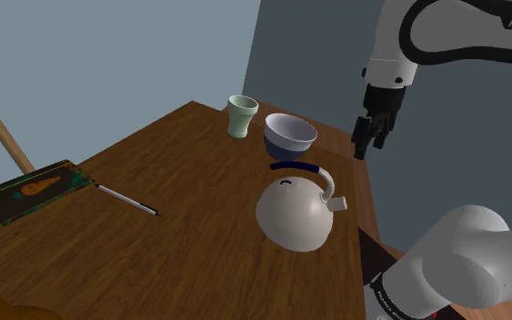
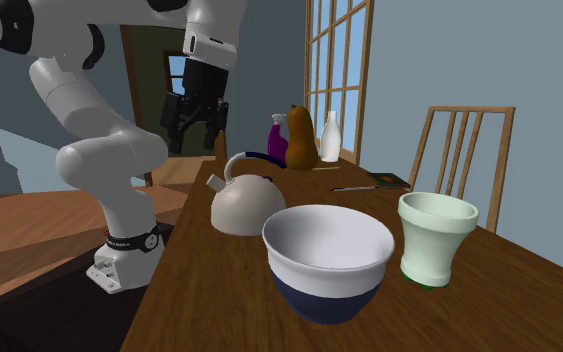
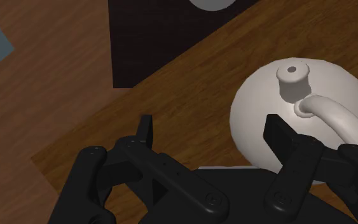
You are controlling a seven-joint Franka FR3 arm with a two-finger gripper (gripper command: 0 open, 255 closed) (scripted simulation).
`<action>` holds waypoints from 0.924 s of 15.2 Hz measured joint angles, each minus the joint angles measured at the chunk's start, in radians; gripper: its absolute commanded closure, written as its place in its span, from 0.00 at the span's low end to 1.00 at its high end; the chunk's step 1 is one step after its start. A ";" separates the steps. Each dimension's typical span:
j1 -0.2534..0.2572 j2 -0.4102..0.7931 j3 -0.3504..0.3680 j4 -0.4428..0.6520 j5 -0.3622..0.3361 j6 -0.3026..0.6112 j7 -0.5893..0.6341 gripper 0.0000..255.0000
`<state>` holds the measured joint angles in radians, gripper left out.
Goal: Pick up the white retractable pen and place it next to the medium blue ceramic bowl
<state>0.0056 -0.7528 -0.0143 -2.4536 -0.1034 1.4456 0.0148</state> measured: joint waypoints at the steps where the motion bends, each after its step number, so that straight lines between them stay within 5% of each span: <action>1: 0.000 0.000 0.000 0.000 0.000 0.000 0.000 0.00; 14: 0.110 0.293 0.119 0.066 0.114 0.304 0.061 0.00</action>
<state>0.1155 -0.4602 0.1047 -2.3875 0.0104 1.7501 0.0760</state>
